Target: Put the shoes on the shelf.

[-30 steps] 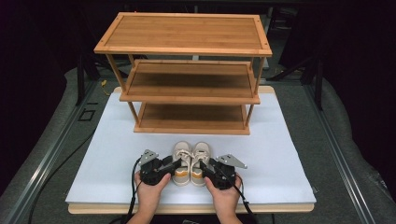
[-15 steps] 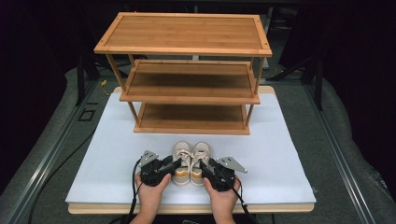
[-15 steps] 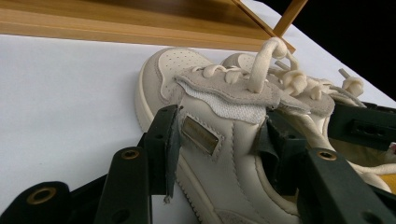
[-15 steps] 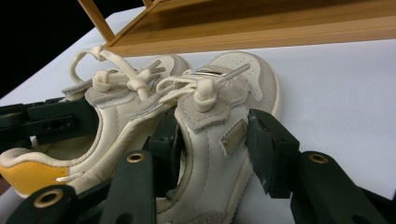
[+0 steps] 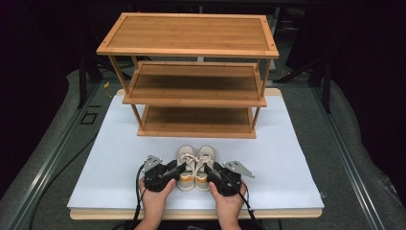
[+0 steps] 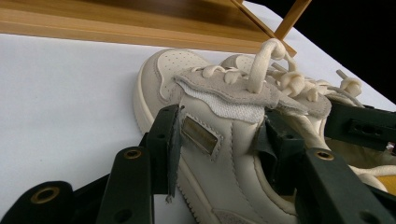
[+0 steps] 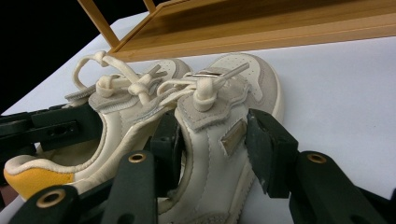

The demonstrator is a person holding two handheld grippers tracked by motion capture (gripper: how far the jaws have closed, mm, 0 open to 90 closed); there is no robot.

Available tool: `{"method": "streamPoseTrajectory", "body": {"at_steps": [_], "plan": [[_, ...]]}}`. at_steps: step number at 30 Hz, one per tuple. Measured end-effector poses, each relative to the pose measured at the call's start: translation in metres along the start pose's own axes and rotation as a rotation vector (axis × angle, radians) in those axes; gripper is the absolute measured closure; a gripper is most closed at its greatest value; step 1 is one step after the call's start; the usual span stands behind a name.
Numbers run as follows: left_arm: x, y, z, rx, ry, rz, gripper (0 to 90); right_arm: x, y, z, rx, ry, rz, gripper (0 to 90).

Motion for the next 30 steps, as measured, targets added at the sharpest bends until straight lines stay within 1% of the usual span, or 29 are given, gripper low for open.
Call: {"method": "streamPoseTrajectory", "body": {"at_steps": [2,5,6,7,8,12,15,16,17,20,22,23,24,25,26,27,30], "plan": [[0.000,0.000,0.000,-0.001,0.000,0.000,54.2,0.000,0.000,-0.001,-0.003,0.009,-0.004,56.8],[-0.001,0.000,0.001,-0.002,0.000,0.000,54.2,0.000,-0.001,0.000,-0.002,0.000,-0.006,56.8],[-0.001,0.000,0.001,-0.002,-0.001,-0.001,54.2,0.000,-0.001,0.000,-0.006,0.009,-0.007,56.8],[-0.001,0.000,0.001,-0.002,-0.001,-0.001,54.2,0.000,-0.001,0.000,-0.006,0.009,-0.007,56.8],[-0.002,0.000,0.001,-0.002,-0.001,-0.002,54.2,0.000,-0.001,0.001,-0.005,-0.002,-0.007,56.9],[-0.004,0.000,0.003,0.000,0.006,0.003,54.2,-0.001,-0.002,0.001,-0.003,0.004,-0.009,56.8],[-0.006,0.000,0.004,0.001,0.008,0.004,54.2,-0.004,-0.004,0.003,-0.010,0.008,-0.011,56.8],[-0.008,0.000,0.005,0.000,0.010,0.002,54.2,-0.005,-0.005,0.003,-0.011,0.020,-0.011,56.8],[-0.009,0.000,0.005,0.001,0.009,0.000,54.2,-0.006,-0.005,0.004,-0.013,0.008,-0.011,56.9],[-0.012,0.000,0.007,0.002,0.009,-0.003,54.2,-0.008,-0.008,0.005,-0.008,0.014,-0.007,56.8],[-0.014,0.000,0.008,0.001,0.014,-0.002,54.2,-0.010,-0.009,0.005,-0.015,0.020,-0.009,56.8],[-0.016,0.000,0.009,0.003,0.017,0.001,54.2,-0.011,-0.010,0.006,-0.009,0.018,-0.006,56.8],[-0.016,0.000,0.009,0.003,0.017,0.001,54.2,-0.012,-0.011,0.007,-0.019,0.017,-0.007,56.8],[-0.017,0.000,0.010,0.003,0.016,0.000,54.2,-0.013,-0.012,0.007,-0.013,0.019,-0.005,56.8],[-0.020,0.000,0.011,0.004,0.019,0.001,54.2,-0.014,-0.012,0.007,-0.019,0.016,-0.008,56.8],[-0.020,0.000,0.011,0.004,0.019,0.001,54.2,-0.015,-0.013,0.007,-0.020,0.026,-0.008,56.8],[-0.024,-0.001,0.012,0.004,0.019,-0.004,54.2,-0.017,-0.015,0.008,-0.011,0.031,-0.008,56.8]]}}
Point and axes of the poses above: each handheld gripper's, and its own axes: z roughly backward along the jaws, x roughly out of its underside, y roughly to its right, the point moved 1 cm from there along -z, roughly forward along the jaws, and after that the axes turned 14 degrees about -z, right-handed, at the moved point
